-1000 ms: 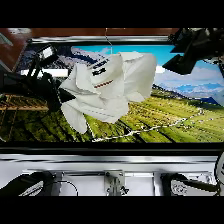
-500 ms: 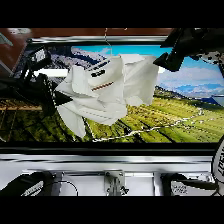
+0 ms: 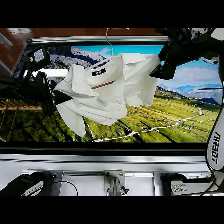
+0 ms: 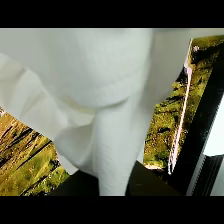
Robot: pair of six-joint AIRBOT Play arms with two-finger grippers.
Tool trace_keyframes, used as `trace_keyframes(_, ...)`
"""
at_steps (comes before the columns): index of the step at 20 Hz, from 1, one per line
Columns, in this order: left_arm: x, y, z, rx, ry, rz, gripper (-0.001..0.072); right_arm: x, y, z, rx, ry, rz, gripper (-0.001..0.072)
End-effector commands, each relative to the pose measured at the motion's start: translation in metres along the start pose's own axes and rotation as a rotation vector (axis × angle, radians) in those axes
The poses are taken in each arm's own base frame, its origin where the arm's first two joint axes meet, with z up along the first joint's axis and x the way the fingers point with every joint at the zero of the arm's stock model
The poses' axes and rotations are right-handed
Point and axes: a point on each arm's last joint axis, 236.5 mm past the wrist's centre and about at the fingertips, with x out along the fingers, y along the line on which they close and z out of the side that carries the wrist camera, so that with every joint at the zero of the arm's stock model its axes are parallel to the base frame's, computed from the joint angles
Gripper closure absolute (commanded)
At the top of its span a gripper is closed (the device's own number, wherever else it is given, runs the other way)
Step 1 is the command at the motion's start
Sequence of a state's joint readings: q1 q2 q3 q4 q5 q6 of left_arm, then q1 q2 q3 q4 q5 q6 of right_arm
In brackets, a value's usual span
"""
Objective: Fold the shirts.
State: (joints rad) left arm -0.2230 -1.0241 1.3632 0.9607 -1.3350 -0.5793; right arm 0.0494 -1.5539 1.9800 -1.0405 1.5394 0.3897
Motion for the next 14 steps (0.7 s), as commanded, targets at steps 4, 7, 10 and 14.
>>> trace_keyframes(4,0.002,0.006,0.002,0.028,-0.010,0.018,0.0654,0.021,0.017,0.013,-0.074,-0.012,0.071,0.0186)
trace_keyframes(7,0.002,0.018,0.002,0.048,-0.011,0.067,0.0652,0.023,0.031,0.018,-0.077,-0.008,0.116,0.0521)
trace_keyframes(10,-0.006,0.054,-0.004,0.037,-0.007,0.194,0.0642,0.018,0.048,0.018,-0.085,0.012,0.172,0.0626)
trace_keyframes(14,-0.034,0.114,0.002,0.005,-0.085,0.423,0.0170,-0.004,0.056,0.034,-0.055,-0.027,0.150,0.0627)
